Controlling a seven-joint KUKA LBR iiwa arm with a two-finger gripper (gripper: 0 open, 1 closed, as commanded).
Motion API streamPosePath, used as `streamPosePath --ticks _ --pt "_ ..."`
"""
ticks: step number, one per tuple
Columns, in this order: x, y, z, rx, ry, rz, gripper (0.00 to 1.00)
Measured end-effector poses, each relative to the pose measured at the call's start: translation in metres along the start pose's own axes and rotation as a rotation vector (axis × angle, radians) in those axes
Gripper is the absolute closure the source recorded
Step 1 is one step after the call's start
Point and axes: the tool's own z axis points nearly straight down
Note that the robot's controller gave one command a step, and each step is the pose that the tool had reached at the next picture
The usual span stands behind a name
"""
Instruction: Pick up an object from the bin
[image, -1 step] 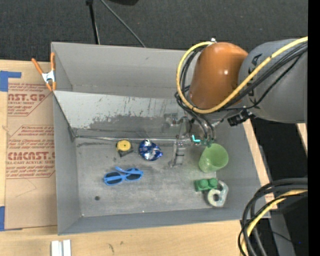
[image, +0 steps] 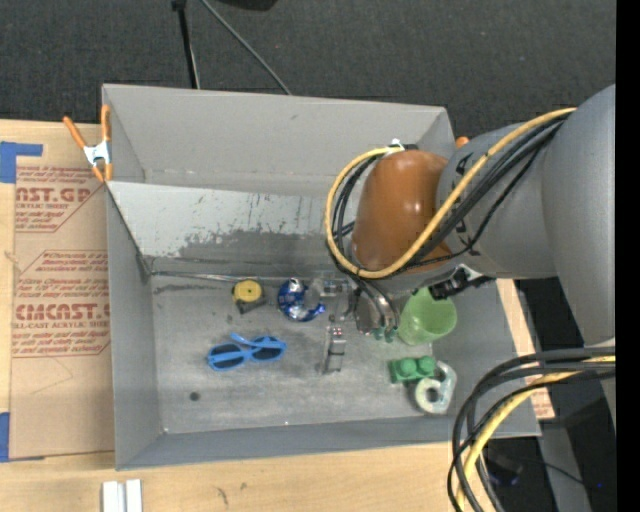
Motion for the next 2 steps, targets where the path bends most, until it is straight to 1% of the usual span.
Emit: streamPosePath --ticks 1,2 --pt "-0.043 -0.006 0.016 0.001 -0.011 -0.105 0.00" --pt "-0.012 -0.099 0.047 0.004 -0.007 -0.388 0.00"
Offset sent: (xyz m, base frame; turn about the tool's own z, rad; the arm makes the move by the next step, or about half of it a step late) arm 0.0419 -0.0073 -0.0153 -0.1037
